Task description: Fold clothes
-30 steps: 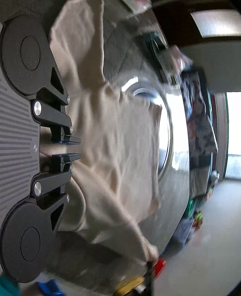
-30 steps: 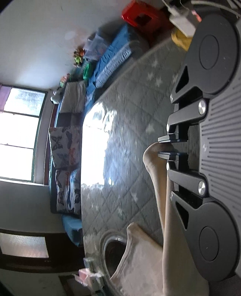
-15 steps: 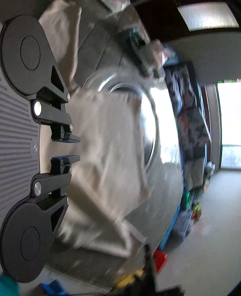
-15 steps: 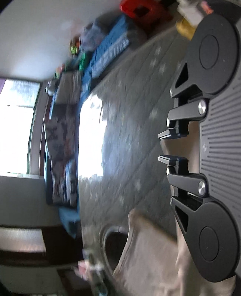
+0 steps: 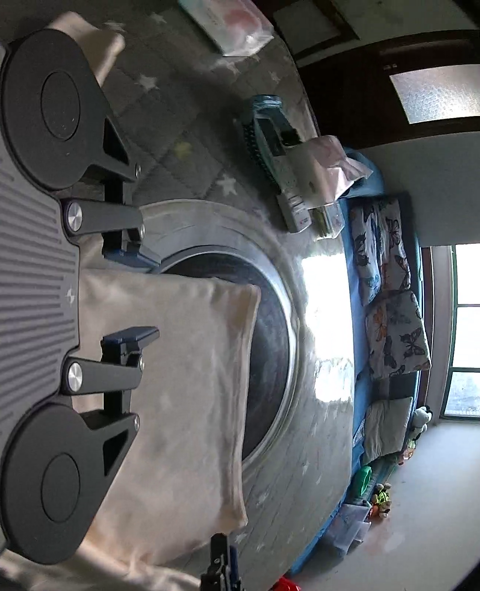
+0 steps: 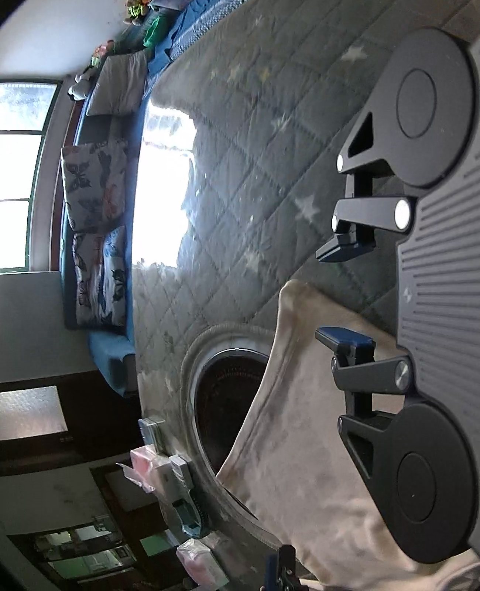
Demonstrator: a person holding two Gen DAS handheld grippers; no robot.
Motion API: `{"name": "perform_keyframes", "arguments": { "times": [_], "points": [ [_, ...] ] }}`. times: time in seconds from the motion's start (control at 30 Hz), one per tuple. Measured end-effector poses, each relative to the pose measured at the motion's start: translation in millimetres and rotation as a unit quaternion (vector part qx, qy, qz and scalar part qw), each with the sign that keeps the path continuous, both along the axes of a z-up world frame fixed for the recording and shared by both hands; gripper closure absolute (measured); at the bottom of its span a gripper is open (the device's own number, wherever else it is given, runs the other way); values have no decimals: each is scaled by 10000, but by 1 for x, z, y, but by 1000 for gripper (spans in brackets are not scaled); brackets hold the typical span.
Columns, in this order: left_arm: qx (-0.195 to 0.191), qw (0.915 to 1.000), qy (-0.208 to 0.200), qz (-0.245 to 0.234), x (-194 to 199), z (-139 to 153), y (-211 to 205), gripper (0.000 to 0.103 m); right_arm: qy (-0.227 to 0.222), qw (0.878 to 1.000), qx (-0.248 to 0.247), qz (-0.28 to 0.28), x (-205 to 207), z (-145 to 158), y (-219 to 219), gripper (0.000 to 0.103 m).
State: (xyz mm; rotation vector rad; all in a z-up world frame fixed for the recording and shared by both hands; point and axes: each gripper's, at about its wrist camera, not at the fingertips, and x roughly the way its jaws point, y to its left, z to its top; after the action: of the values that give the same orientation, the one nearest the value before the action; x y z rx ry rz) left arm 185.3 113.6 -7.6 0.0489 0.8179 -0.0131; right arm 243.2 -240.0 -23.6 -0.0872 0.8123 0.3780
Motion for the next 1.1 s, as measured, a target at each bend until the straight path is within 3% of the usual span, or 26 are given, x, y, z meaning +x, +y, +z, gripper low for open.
{"name": "perform_keyframes", "arguments": {
  "times": [0.23, 0.27, 0.3, 0.37, 0.43, 0.73, 0.97, 1.1],
  "points": [
    [62, 9999, 112, 5, 36, -15, -1, 64, 162, 9998, 5, 81, 17, -12, 9, 66],
    [60, 9999, 123, -33, 38, -17, -1, 67, 172, 9998, 11, 86, 19, -12, 9, 73],
    [58, 9999, 98, -84, 40, -18, -2, 74, 184, 9998, 20, 91, 21, -12, 10, 84],
    [90, 9998, 28, -159, 41, -19, -3, 90, 147, 9998, -22, 104, 24, -11, 12, 92],
    [196, 9997, -29, -138, 44, -19, -5, 98, 59, 9999, -80, 139, 29, -8, 16, 94],
    [388, 9984, -205, 344, 64, -18, 12, 101, -545, 9978, -276, 247, 70, 10, 54, 97],
    [412, 9978, -187, 491, 73, -21, 20, 100, -429, 9964, -637, 363, 99, -10, 81, 95],
    [278, 9980, -181, 532, 63, -14, 23, 96, -446, 9958, -686, 411, 93, -8, 80, 92]
  ]
}}
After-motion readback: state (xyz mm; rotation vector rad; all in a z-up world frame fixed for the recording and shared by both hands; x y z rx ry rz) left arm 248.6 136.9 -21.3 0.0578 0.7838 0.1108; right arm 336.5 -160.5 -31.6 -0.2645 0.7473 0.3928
